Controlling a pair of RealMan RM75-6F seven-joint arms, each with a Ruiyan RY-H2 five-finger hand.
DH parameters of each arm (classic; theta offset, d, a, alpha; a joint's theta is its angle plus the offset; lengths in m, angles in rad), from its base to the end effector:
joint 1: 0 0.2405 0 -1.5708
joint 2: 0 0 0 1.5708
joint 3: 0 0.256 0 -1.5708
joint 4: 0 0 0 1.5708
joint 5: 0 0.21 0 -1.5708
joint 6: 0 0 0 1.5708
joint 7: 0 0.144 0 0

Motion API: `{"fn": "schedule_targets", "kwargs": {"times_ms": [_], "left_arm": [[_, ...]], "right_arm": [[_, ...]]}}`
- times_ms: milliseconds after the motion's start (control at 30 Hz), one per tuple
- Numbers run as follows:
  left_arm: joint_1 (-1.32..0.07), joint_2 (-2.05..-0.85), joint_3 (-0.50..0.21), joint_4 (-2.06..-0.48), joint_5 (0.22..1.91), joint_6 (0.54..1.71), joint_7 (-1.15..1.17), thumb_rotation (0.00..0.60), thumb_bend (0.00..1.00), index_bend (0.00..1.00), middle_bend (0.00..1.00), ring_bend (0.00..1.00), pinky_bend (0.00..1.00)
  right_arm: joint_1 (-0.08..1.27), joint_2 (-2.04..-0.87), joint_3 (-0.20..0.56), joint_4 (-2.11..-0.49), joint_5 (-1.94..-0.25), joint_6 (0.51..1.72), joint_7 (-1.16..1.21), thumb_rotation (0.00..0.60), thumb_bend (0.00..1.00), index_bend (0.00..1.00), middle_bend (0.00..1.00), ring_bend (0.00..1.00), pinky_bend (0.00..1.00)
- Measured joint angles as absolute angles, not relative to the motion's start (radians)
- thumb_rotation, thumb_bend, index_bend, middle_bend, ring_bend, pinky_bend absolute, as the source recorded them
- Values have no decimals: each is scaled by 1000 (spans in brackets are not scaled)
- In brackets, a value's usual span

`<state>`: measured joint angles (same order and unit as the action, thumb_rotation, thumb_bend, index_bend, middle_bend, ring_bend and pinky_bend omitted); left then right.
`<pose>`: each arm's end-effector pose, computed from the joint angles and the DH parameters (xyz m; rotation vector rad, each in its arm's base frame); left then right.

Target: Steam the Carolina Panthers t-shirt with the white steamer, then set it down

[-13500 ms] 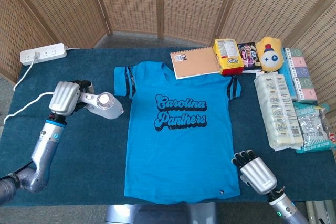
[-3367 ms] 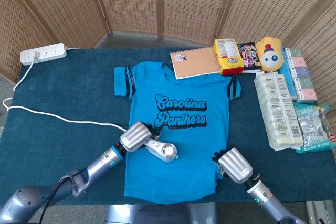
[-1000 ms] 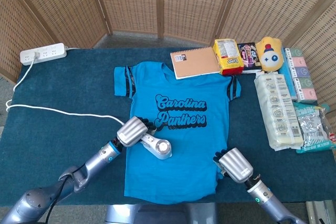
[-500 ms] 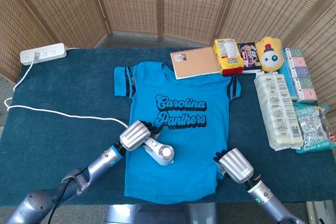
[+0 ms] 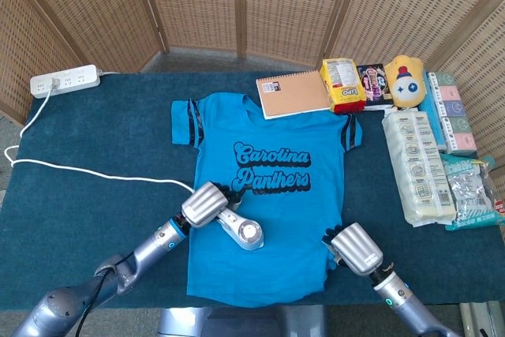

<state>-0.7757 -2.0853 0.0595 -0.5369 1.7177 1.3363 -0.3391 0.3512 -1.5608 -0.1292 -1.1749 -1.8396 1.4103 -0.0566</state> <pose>-0.1389 0.3182 -0.1140 -2.1084 -0.6082 -1.3971 -0.2577 -0.2077 -0.0017 2.0269 -0.6192 1.0681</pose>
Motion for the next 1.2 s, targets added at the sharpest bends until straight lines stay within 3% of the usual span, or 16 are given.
{"fn": "schedule_targets", "kwargs": {"times_ms": [800,1200], "left_arm": [[-743,-2024,44,-472,1678,1328,-362,600,508,573,662,605,729],[-754,-2051,54,-492,1692,1328,-360,600,508,574,662,606,728]], "right_arm": [[356,-1561,-130,-1186,-1842,1400,-68,600,442,737,650,702,746],[352,-1557,-131,-1185,-1840,1403,-67,600,442,737,650,702,747]]}}
